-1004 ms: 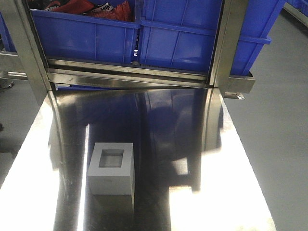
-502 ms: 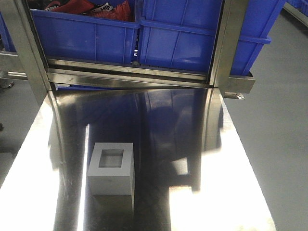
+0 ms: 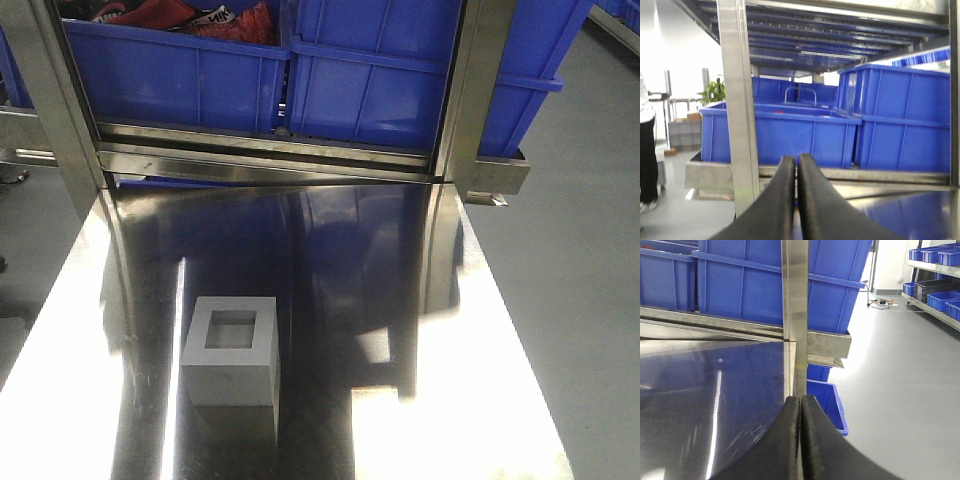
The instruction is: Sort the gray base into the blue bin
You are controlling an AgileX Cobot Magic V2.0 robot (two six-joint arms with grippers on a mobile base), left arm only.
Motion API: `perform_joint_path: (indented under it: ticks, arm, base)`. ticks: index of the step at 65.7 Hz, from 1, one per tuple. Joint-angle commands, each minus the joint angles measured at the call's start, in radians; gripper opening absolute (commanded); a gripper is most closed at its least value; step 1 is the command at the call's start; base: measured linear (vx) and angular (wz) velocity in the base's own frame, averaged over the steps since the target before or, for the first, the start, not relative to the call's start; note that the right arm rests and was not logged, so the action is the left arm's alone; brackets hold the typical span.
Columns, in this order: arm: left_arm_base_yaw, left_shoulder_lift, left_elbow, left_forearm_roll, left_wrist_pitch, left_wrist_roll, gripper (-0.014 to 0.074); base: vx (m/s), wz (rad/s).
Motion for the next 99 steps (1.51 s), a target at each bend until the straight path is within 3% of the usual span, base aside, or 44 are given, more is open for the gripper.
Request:
perform_joint_path:
  ticks: [1,31,46,89,99]
  arm:
    - [-0.003,0.097,-0.076,0.0,-0.023,-0.013,-0.0006]
    - [-0.003,0.452,-0.312,0.001,0.206,-0.012,-0.0006]
    - [-0.003,0.543,-0.328,0.0,0.2,-0.013,-0.0006]
    - [-0.003,0.543,-0.328,0.001,0.159,-0.013,-0.0005]
    - [-0.003,0.543,-0.328,0.001,0.13,-0.013,0.0029]
  base:
    - [0.0,0.0]
    - [0.0,0.0]
    - [0.0,0.0]
    - [0.0,0.0]
    - [0.0,0.0]
